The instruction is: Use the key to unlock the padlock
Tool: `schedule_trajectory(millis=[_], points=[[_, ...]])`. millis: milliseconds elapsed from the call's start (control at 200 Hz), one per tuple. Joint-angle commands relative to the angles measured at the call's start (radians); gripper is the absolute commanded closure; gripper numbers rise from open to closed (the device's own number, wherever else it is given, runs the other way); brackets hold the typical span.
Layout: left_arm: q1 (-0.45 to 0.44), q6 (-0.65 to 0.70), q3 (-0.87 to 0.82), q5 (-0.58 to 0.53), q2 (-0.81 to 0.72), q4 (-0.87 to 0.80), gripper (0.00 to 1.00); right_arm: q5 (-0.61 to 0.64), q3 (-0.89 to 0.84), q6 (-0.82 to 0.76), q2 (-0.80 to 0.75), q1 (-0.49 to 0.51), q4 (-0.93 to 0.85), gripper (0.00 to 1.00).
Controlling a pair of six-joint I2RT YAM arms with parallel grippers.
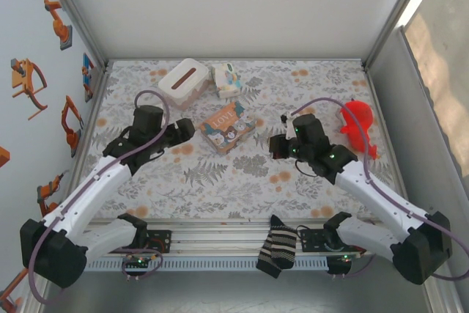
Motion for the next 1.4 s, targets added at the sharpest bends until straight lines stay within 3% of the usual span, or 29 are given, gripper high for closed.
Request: schedule_trajectory(millis=[0,245,491,701,957,1092,1392], points=[[0.017,0.030,-0.026,-0.078,-0.033,-0.069,0.14,-0.020,0.019,-0.007,0.060,0.064,-0.191,1.00],[0.045,0.025,-0.041,-0.087,-0.081,-0.091,0.13,-0.059,-0.005,0.084,0.269,0.162,-0.079,1.00],[0.067,0.025,-0.053,-0.072,-0.092,-0.102,0.13,-0.123,-0.005,0.129,0.442,0.179,0.043,1.00],[0.084,0.028,-0.056,-0.074,-0.101,-0.108,0.12,-0.136,-0.016,0.147,0.500,0.180,0.111,0.97],[0.100,0.034,-0.063,-0.087,-0.137,-0.121,0.11,-0.072,0.004,0.100,0.464,0.180,0.067,0.75],[0.107,0.032,-0.070,-0.107,-0.163,-0.129,0.09,-0.018,0.032,0.055,0.423,0.174,0.006,0.72],[0.123,0.035,-0.077,-0.203,-0.203,-0.131,0.05,0.273,0.037,-0.089,0.170,0.104,-0.063,0.59]])
